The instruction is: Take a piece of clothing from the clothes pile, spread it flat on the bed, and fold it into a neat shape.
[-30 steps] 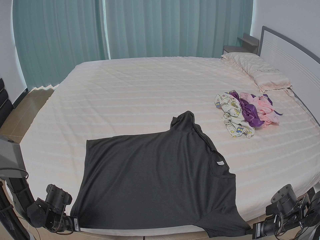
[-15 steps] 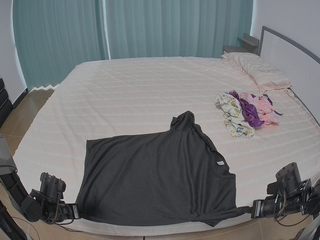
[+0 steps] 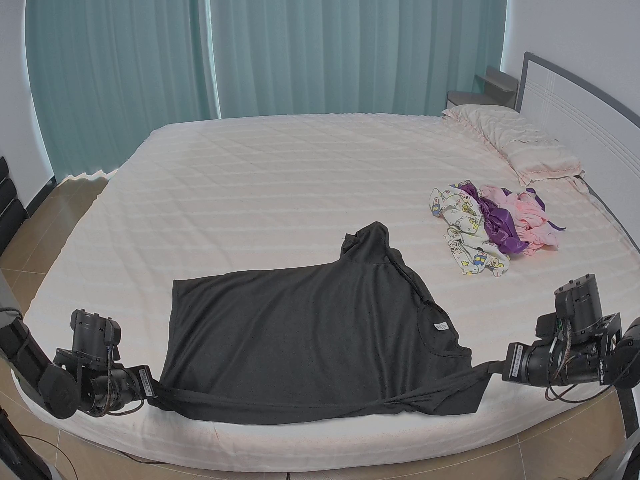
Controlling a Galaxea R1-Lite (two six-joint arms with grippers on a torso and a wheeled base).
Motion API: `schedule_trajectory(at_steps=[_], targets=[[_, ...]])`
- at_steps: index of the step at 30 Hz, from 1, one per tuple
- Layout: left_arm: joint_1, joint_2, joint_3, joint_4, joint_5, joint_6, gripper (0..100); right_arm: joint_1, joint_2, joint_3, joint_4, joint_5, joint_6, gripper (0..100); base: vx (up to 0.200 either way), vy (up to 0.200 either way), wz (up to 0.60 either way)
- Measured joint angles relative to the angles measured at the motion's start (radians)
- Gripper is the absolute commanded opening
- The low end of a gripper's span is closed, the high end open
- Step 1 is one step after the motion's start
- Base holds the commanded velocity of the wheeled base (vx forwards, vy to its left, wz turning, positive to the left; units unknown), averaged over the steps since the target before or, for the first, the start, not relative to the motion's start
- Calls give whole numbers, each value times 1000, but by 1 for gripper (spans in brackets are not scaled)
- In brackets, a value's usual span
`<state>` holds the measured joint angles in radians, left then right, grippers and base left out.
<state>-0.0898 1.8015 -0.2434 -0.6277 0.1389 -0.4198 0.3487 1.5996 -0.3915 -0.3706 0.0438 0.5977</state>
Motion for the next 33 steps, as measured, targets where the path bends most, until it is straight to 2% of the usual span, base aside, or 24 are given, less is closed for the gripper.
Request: schedule_trajectory(at_steps=[23, 33], targets=[[56, 189, -266, -1, 10, -66, 0, -32, 250, -384, 8, -9, -26, 0, 0, 0, 0], [73, 271, -353, 0, 8, -67, 0, -45, 334, -470, 10, -13, -31, 0, 0, 0, 0]])
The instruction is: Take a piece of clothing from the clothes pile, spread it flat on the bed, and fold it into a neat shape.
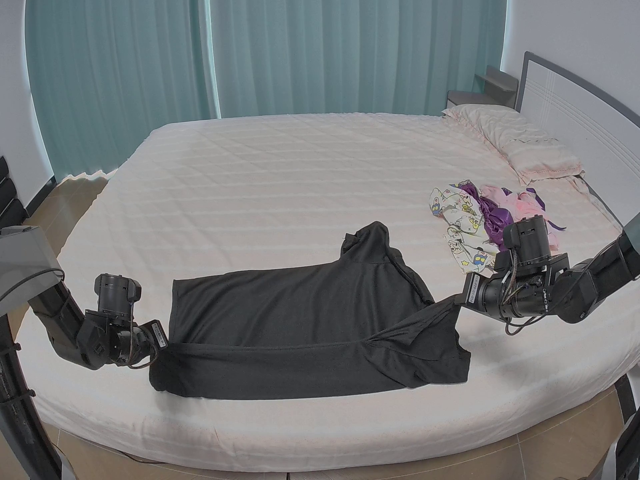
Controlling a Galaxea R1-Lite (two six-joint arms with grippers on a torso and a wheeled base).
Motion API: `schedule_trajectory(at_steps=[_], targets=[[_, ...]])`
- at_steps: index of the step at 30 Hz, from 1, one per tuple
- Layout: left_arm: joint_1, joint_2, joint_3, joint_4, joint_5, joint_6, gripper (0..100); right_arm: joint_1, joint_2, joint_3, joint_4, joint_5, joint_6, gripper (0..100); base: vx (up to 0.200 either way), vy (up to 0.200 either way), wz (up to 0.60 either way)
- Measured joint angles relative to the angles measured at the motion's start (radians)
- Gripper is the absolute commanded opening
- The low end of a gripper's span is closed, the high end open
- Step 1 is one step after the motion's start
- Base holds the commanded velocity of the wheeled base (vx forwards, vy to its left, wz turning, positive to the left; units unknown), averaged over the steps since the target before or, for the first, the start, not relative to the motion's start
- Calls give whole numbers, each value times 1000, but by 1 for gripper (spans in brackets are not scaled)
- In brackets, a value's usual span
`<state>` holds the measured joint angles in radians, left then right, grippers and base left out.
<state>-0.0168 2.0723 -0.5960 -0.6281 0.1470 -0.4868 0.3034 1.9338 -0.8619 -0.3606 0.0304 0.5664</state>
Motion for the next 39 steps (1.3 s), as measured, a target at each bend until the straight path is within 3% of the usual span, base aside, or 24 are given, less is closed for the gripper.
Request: schedule_trajectory(at_steps=[20, 21, 39], targets=[[0, 150, -156, 0, -3, -3, 0, -12, 109, -91, -19, 1, 8, 0, 0, 0, 0], [0, 154, -160, 0, -3, -4, 100, -12, 112, -93, -20, 1, 9, 0, 0, 0, 0], [47, 143, -143, 0, -13, -32, 100, -14, 109, -70, -19, 13, 13, 0, 0, 0, 0]])
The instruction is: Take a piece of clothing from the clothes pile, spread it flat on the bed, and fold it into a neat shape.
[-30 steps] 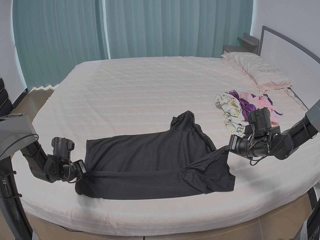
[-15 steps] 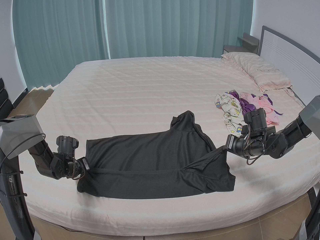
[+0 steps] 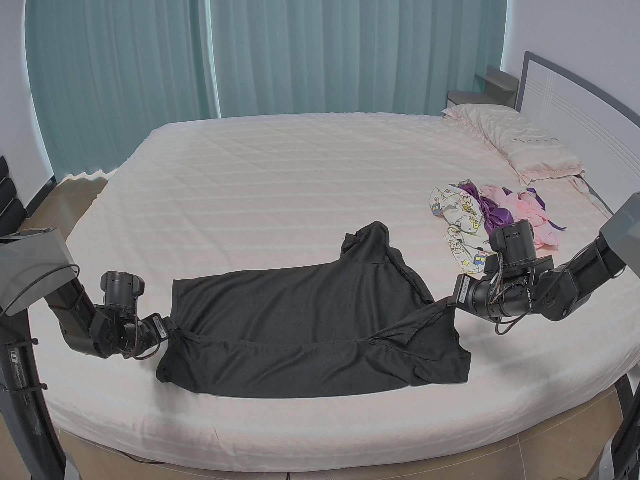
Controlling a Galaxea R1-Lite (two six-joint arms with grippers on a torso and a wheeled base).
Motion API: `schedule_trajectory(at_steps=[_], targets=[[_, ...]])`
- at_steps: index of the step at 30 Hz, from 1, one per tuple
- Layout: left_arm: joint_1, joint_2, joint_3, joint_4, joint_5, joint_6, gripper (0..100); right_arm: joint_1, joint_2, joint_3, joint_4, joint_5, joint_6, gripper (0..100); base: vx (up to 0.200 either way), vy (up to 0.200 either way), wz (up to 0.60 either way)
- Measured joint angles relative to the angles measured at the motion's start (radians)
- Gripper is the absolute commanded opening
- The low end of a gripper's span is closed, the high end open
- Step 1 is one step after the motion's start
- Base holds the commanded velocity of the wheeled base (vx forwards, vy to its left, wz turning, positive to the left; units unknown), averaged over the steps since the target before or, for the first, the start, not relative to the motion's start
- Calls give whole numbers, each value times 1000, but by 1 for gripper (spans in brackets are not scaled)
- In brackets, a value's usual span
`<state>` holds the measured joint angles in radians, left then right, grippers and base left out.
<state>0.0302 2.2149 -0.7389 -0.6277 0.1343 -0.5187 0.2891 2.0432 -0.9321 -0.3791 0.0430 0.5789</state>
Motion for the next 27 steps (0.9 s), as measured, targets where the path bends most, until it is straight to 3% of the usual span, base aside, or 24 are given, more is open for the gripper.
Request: schedule_trajectory(at_steps=[23, 24, 27], targets=[[35, -102, 277, -109, -151, -94, 100, 26, -106, 260, 0, 52, -54, 0, 0, 0, 0], [35, -102, 281, -111, -152, -94, 100, 26, -106, 266, 0, 58, -56, 100, 0, 0, 0], [35, -102, 293, -123, -153, -94, 100, 28, -104, 279, 6, 68, -67, 100, 0, 0, 0]])
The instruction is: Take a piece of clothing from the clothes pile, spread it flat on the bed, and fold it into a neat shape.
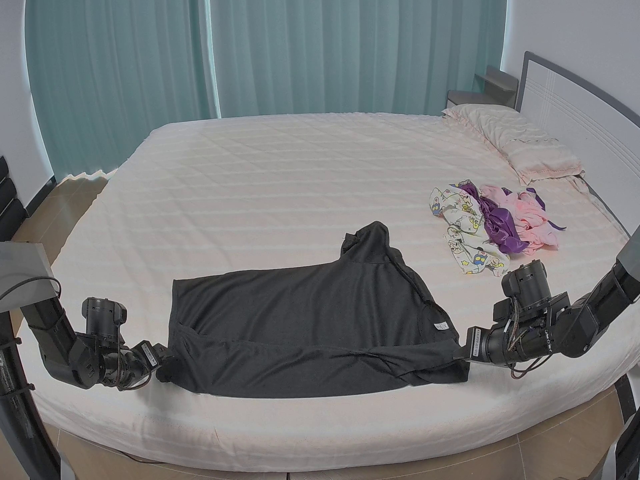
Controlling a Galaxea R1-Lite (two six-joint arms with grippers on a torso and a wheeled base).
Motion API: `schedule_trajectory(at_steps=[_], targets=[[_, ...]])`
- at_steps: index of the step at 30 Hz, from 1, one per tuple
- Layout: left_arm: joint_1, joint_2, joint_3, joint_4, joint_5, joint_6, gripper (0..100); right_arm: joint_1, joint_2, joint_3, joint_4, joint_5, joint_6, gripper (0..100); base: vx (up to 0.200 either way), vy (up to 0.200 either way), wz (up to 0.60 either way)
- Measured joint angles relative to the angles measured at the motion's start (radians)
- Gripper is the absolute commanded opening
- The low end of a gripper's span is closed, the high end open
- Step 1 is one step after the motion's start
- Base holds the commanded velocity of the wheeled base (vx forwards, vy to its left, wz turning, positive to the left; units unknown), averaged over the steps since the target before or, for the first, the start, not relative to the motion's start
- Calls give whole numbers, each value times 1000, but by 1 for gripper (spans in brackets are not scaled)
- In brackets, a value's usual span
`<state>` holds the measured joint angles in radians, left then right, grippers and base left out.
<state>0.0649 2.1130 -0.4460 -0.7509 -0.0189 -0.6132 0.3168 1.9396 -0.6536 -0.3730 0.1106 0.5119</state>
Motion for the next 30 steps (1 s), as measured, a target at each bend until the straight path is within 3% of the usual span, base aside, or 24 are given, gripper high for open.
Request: schedule_trajectory(at_steps=[15, 20, 30], targets=[[0, -7, -14, -25, -7, -4, 100, -24, 34, 8, -21, 35, -8, 100, 0, 0, 0], [0, -6, -76, -8, -18, -17, 100, -36, 84, -8, -152, 44, 43, 100, 0, 0, 0], [6, 15, -266, 137, -173, -21, 100, -50, 210, -16, -336, 79, 96, 100, 0, 0, 0]])
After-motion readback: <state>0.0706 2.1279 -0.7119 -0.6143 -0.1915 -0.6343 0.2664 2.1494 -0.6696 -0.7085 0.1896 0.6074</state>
